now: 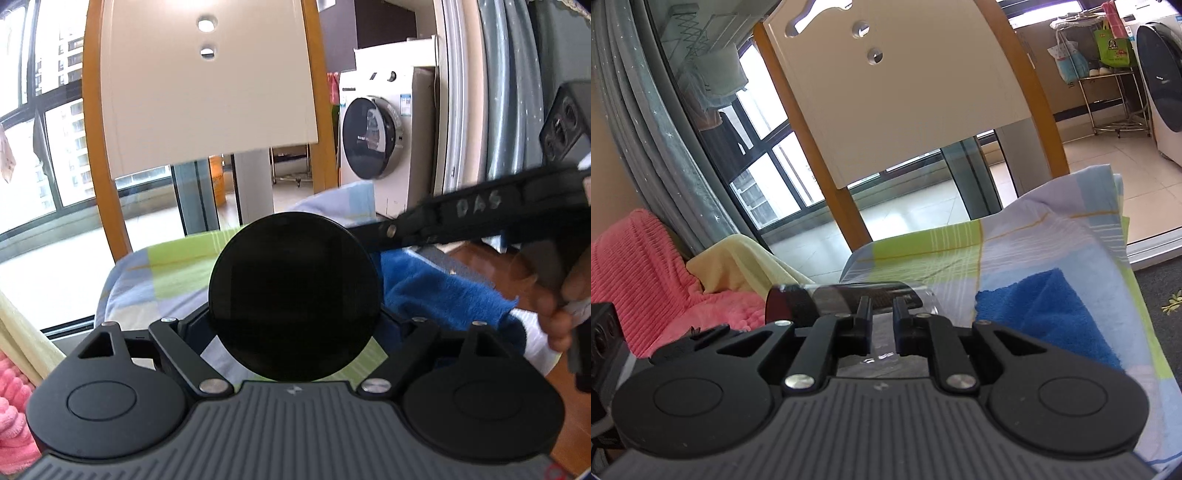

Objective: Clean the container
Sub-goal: 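Turn the jar over with the left gripper, bringing the black lid up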

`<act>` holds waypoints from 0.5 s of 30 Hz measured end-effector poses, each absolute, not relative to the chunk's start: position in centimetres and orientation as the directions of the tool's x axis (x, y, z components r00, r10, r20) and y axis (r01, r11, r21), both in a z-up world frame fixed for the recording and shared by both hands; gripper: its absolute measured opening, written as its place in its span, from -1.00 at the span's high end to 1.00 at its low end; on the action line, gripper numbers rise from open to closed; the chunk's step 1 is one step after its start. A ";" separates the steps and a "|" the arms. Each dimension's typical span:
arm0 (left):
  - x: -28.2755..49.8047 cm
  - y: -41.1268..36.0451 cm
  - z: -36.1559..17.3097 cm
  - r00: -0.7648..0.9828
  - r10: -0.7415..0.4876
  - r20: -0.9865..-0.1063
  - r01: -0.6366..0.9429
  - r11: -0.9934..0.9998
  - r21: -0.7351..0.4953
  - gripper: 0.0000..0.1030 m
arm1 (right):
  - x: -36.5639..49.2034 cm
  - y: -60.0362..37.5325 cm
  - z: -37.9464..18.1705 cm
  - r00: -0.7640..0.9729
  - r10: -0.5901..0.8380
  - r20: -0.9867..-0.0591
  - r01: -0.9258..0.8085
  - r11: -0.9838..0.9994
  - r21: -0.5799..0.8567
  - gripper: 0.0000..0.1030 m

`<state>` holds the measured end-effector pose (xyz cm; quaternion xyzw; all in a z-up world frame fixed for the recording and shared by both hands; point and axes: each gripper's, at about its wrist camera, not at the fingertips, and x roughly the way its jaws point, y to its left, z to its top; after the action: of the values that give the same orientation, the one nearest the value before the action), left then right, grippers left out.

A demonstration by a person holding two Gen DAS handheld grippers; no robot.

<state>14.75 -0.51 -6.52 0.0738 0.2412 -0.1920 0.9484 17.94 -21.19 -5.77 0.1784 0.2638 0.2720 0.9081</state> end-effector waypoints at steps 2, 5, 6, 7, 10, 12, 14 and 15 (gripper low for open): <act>14.8 -0.4 -6.0 0.811 -0.338 -0.477 0.403 0.914 0.038 -0.66 | 18.0 -21.3 -5.7 0.718 0.584 -0.379 -0.392 0.789 0.474 0.78; 15.2 -0.5 -5.4 0.803 -0.345 -0.485 0.408 0.912 0.028 -0.66 | 18.1 -21.6 -5.7 0.721 0.580 -0.379 -0.378 0.788 0.486 0.78; 15.3 -0.6 -5.4 0.804 -0.344 -0.486 0.409 0.912 0.032 -0.66 | 18.2 -21.6 -5.7 0.723 0.578 -0.380 -0.376 0.789 0.485 0.78; 15.4 -0.7 -5.3 0.804 -0.342 -0.487 0.409 0.912 0.035 -0.66 | 18.3 -21.6 -5.7 0.723 0.575 -0.384 -0.372 0.792 0.485 0.78; 15.6 -0.8 -5.1 0.799 -0.338 -0.497 0.406 0.913 0.032 -0.66 | 18.5 -21.7 -5.8 0.723 0.569 -0.391 -0.362 0.795 0.487 0.78; 15.8 -0.8 -4.9 0.798 -0.337 -0.499 0.404 0.915 0.028 -0.66 | 18.7 -21.7 -5.7 0.722 0.572 -0.390 -0.363 0.792 0.491 0.78; 16.0 -0.8 -4.8 0.797 -0.335 -0.503 0.401 0.916 0.026 -0.66 | 18.8 -21.6 -5.6 0.722 0.573 -0.387 -0.365 0.791 0.491 0.79; 16.1 -0.8 -4.7 0.796 -0.333 -0.505 0.400 0.916 0.025 -0.66 | 18.9 -21.6 -5.5 0.723 0.572 -0.386 -0.365 0.792 0.489 0.79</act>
<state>16.07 -0.83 -4.69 0.0655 0.2538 -0.1937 0.9454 18.88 -21.59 -5.52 0.1930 0.2677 0.2581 0.9080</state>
